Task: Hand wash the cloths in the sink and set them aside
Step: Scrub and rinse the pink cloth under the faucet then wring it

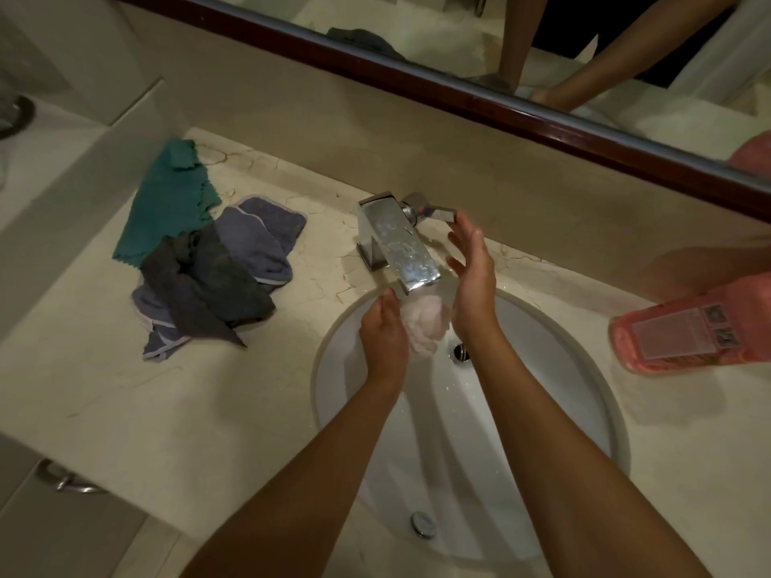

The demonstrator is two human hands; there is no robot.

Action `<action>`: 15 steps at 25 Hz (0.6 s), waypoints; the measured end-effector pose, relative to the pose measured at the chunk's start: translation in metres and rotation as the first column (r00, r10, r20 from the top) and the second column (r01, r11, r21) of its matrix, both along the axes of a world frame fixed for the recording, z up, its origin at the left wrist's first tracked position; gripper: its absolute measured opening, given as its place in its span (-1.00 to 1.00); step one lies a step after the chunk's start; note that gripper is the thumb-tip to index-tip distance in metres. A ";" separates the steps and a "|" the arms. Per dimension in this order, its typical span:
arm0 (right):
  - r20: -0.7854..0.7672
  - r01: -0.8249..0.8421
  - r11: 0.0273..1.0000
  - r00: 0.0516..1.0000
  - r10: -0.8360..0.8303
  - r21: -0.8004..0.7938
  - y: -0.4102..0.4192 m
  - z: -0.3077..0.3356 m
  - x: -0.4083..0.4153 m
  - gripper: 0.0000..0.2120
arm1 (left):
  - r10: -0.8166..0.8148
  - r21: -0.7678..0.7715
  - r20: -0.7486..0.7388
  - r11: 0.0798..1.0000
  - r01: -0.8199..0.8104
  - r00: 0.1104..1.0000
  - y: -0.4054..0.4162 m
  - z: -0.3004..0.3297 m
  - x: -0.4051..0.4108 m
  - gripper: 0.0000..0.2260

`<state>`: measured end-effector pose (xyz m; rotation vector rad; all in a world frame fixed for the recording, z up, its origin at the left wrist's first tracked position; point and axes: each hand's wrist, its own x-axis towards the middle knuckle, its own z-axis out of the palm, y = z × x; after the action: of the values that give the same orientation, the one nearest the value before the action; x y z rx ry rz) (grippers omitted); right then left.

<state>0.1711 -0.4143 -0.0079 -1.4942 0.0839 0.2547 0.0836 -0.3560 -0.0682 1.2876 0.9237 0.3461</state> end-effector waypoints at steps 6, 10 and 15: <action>0.038 -0.064 0.998 0.997 0.064 -0.001 -0.006 -0.002 -0.020 -0.56 | -0.022 -0.037 -0.009 0.999 0.022 1.000 -0.003 0.001 -0.007 -0.68; -0.036 -0.027 0.999 0.999 0.026 -0.020 -0.025 -0.014 -0.038 -0.56 | -0.057 -0.017 -0.031 0.998 0.056 0.998 -0.009 0.011 -0.016 -0.66; -0.256 -0.048 0.988 0.967 0.009 -0.145 -0.056 -0.012 -0.068 -0.75 | -0.116 0.063 -0.015 0.991 0.116 0.993 -0.025 0.038 -0.028 -0.70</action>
<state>0.1034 -0.4707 -0.0199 -1.6070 0.2934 0.4722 0.0557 -0.3806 -0.0306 1.3965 0.8489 0.2793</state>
